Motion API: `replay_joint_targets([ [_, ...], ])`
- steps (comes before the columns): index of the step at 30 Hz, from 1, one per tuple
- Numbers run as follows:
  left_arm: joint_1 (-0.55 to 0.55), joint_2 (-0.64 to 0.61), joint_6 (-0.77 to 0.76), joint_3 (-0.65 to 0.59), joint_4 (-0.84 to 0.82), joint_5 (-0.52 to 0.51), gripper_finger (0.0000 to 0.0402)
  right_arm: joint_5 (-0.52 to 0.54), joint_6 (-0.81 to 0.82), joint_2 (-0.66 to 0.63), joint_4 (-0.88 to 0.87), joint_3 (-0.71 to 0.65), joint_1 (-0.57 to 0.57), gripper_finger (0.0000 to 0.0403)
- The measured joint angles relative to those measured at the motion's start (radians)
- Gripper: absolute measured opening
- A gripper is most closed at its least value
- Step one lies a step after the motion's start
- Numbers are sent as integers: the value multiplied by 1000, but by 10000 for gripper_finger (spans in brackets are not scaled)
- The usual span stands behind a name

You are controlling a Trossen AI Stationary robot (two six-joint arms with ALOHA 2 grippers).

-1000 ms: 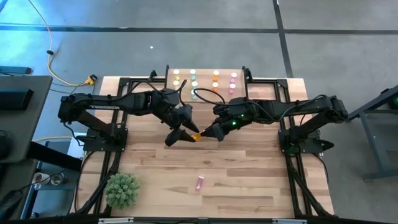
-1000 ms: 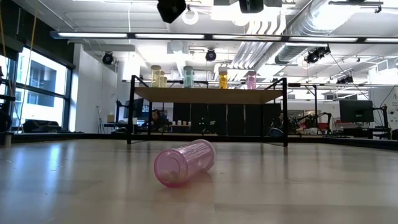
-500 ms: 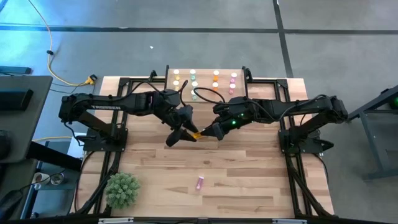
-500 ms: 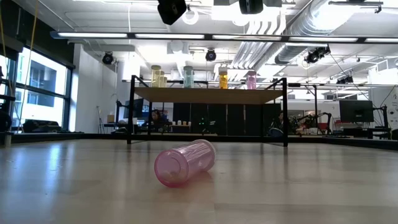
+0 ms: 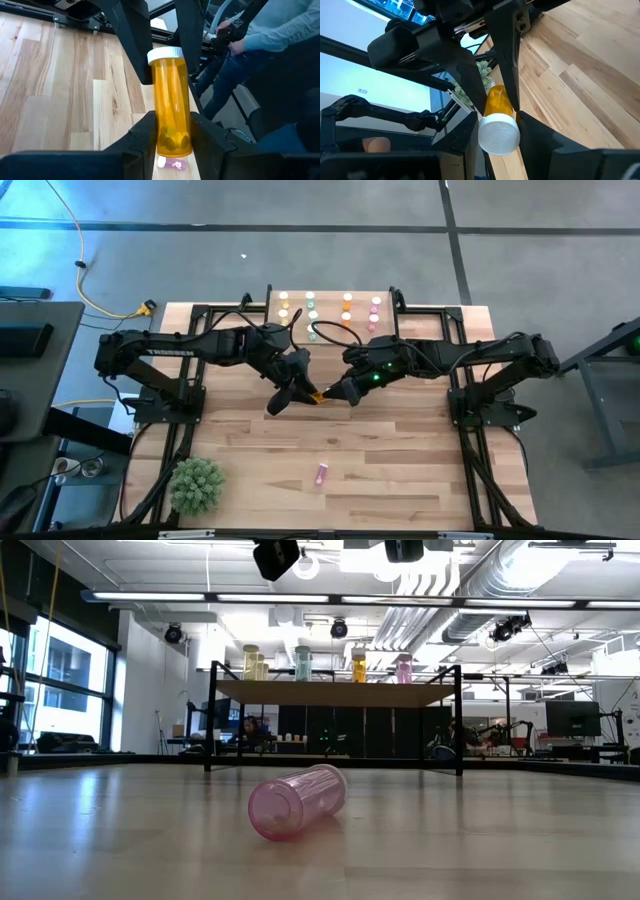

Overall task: Pick and place medicine bottles onto shelf by color
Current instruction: Put the orange pill bottle on the shelf aligned with the other orange pill bottles

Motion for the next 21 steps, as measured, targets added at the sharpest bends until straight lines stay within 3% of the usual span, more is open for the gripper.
replay_joint_targets([
  [6, 0, 0, 2, 0, 0, 0, 100, 13, -8, 0, 0, 0, 0, 111],
  [16, 7, 0, 3, 0, 1, 0, 96, 103, -56, -8, 2, 0, -27, 177],
  [21, 20, -1, 3, 0, 4, 4, 95, 145, -58, -28, 9, 0, -76, 185],
])
